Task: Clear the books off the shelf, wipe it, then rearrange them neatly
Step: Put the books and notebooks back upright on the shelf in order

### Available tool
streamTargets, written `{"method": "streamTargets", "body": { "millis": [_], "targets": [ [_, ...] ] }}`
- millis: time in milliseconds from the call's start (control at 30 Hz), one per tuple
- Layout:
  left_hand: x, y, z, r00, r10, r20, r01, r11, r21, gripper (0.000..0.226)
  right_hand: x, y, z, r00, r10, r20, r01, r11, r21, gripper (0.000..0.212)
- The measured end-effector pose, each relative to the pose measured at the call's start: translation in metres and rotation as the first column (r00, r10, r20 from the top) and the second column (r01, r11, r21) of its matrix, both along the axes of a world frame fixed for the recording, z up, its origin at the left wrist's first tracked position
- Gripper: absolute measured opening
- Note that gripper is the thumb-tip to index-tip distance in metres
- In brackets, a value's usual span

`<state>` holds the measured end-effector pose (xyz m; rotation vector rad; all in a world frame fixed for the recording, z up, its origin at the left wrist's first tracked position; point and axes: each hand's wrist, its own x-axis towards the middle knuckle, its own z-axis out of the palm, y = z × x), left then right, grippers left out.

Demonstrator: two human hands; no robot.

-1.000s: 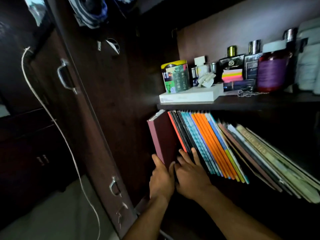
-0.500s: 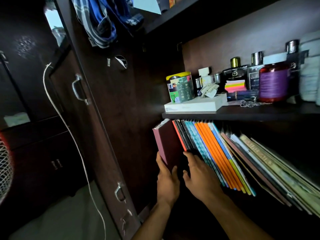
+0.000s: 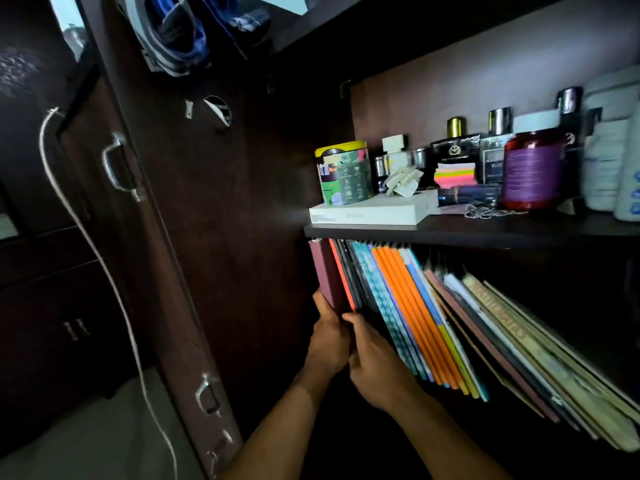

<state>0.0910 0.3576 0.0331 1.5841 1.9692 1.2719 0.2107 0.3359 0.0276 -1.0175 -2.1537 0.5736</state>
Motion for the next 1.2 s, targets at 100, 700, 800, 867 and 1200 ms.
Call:
{"method": "streamTargets", "body": {
  "millis": [100,700,800,867,1200],
  "targets": [
    [-0.005,-0.003,0.000,0.996,0.040,-0.076,-0.040,0.999,-0.006,0.058,0.000,0.003,0.001,0.998,-0.046,-0.053,0.046,0.999,0.002,0.056],
    [0.001,-0.031,-0.023,0.923,0.100,-0.373,-0.007,0.970,0.242,0.052,0.003,0.001,0.010,0.989,-0.143,0.037,0.144,0.989,-0.022,0.057],
    [0.009,-0.032,-0.021,0.928,-0.019,-0.373,0.077,0.987,0.142,0.051,0.006,-0.001,0.021,0.969,-0.227,0.094,0.224,0.974,0.044,0.032],
    [0.011,-0.031,-0.018,0.926,-0.042,-0.375,0.084,0.992,0.098,0.061,0.011,-0.008,0.034,0.962,-0.253,0.105,0.252,0.968,0.016,0.021],
    [0.023,-0.038,-0.014,0.927,-0.016,-0.376,0.023,1.000,0.012,0.094,0.149,-0.080,0.048,0.841,-0.532,-0.092,0.527,0.771,0.357,0.055]
  ]
}}
